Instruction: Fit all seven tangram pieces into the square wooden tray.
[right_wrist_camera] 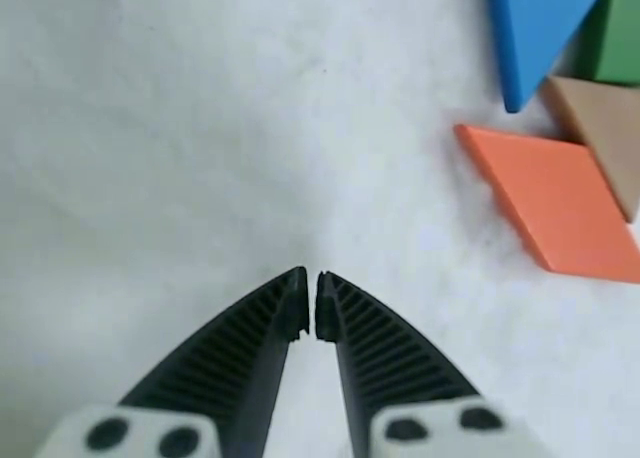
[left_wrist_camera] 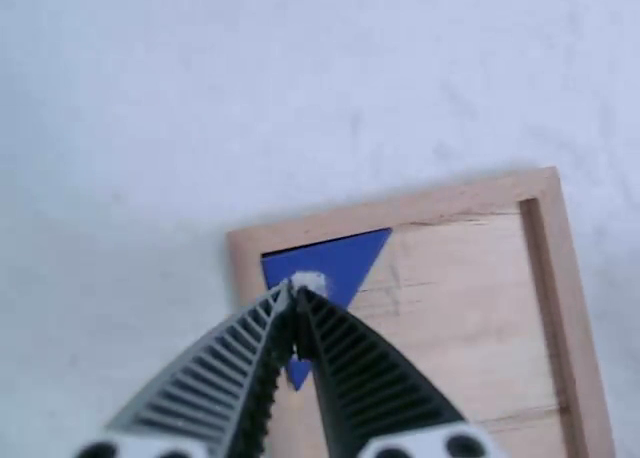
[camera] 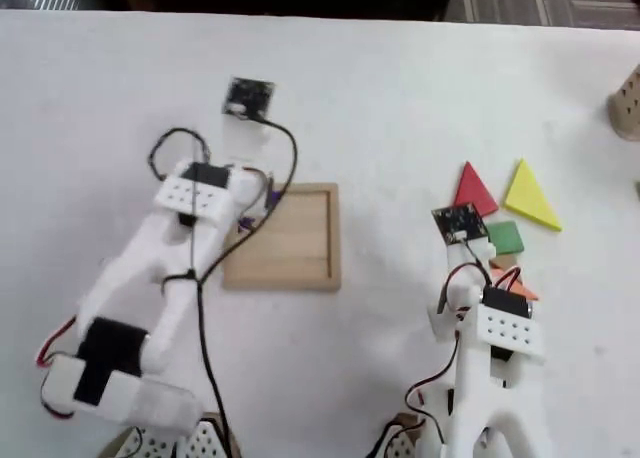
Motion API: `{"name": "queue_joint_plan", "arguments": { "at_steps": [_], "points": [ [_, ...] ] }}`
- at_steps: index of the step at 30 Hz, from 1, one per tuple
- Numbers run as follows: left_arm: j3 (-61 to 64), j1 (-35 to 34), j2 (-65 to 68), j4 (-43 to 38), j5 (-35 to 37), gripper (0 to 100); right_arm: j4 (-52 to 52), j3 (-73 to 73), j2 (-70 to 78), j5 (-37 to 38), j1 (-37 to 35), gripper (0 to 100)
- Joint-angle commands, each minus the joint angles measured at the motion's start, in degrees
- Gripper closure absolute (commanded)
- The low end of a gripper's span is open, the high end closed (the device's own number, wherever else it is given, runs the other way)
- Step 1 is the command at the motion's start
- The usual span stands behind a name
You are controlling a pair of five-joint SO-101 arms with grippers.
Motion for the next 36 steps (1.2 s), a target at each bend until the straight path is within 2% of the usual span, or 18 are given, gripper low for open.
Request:
{"name": "queue_joint_plan", "arguments": {
  "at_steps": [1, 5, 10, 15, 17, 20, 23, 26, 32, 36],
  "points": [
    [2.02, -6.2, -6.73, -5.36, 0.44, 98, -0.92, -0.09, -1.54, 0.53, 0.13, 98.1],
    [3.87, -9.89, -6.64, -10.9, 0.62, 98, -0.92, -0.09, -1.54, 0.53, 0.13, 98.1],
    [5.27, -8.04, -6.46, -11.78, 0.18, 97, -1.89, -0.09, -1.54, 0.53, 1.27, 98.1],
    [4.4, -9.19, -2.51, -13.54, 0.53, 84, -1.63, -1.85, -1.54, 3.69, 4.18, 97.0],
    [3.16, -9.8, -1.63, -13.27, 0.62, 79, 0.75, -4.92, -1.54, 2.73, 6.81, 93.5],
    [2.99, -10.24, -1.27, -13.27, 0.62, 79, 6.9, -13.27, -1.54, 3.16, 10.42, 87.8],
    [3.16, -10.15, -1.27, -13.19, 0.62, 79, 12.62, -21.8, -1.45, 3.52, 13.23, 86.1],
    [3.16, -10.24, -1.36, -12.92, 0.53, 79, 17.71, -26.29, -0.48, 8.88, 13.41, 85.9],
    [2.9, -10.07, -1.54, -10.81, 0.26, 79, 21.32, -31.12, 13.58, 16.35, 14.37, 72.4],
    [2.99, -10.07, -1.36, -10.81, 0.18, 79, 17.45, -34.02, 25.8, 17.85, 14.29, 74.5]
  ]
}}
